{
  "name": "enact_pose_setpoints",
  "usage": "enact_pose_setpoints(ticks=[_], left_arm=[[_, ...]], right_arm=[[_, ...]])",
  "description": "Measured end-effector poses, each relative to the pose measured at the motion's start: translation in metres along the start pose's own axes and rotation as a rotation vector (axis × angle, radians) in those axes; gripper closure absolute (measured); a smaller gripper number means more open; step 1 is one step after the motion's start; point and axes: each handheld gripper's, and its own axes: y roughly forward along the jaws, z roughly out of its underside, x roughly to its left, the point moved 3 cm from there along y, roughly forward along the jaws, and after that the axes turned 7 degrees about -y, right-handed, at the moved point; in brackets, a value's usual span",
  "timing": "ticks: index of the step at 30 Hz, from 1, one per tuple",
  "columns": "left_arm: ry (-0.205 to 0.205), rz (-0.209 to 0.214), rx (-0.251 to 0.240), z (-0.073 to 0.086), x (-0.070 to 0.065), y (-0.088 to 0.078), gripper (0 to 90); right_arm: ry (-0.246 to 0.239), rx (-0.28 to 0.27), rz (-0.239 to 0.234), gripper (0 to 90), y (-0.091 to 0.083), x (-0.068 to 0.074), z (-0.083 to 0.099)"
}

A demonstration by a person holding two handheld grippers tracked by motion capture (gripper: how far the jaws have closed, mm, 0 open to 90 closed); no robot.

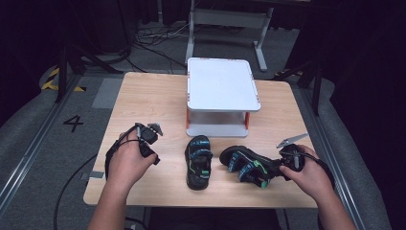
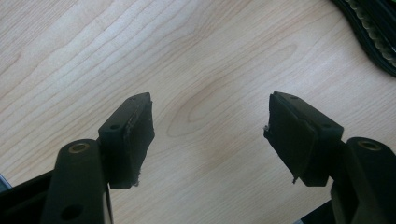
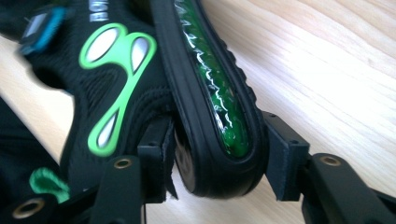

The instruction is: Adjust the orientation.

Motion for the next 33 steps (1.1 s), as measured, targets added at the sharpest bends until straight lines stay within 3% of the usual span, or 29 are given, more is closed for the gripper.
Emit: enact_pose_setpoints(ticks=[5,9,11,21,22,23,24,25,27,33], left_arm=[[0.001,0.002,0.000,0.000,-0.001,0.000,31.9],[-0.001,-0.007,-0.003,0.001,0.000,-0.001,31.8],[-0.004,0.005,-0.008,0.002,0.000,-0.001,31.7],[0.004,0.018,-0.009,0.002,-0.002,0.000,31.4],[0.005,0.019,-0.014,0.003,-0.002,-0.001,31.4],[0.009,0.019,-0.016,0.002,-0.002,-0.001,31.4],[0.007,0.025,-0.017,0.003,-0.003,-0.001,31.4],[0.010,0.025,-0.014,0.003,-0.003,-0.001,31.4],[0.010,0.026,-0.016,0.002,-0.003,-0.001,31.3],[0.010,0.033,-0.015,0.003,-0.004,-0.002,31.3]], right_arm=[[-0.004,0.007,-0.005,49.2,0.002,-0.007,-0.001],[0.038,-0.013,-0.009,46.6,0.003,-0.014,-0.001],[0.053,-0.040,0.017,40.9,0.004,-0.020,0.000],[0.072,-0.073,0.098,37.0,0.008,-0.031,-0.002],[0.084,-0.082,0.128,37.9,0.008,-0.034,-0.002],[0.024,-0.100,0.240,40.2,0.006,-0.039,-0.002],[-0.028,-0.085,0.297,41.7,0.006,-0.042,-0.002],[-0.058,-0.049,0.309,39.8,0.008,-0.044,-0.001],[-0.027,-0.064,0.276,39.3,0.007,-0.045,-0.001],[-0.046,-0.054,0.293,39.4,0.006,-0.044,-0.002]])
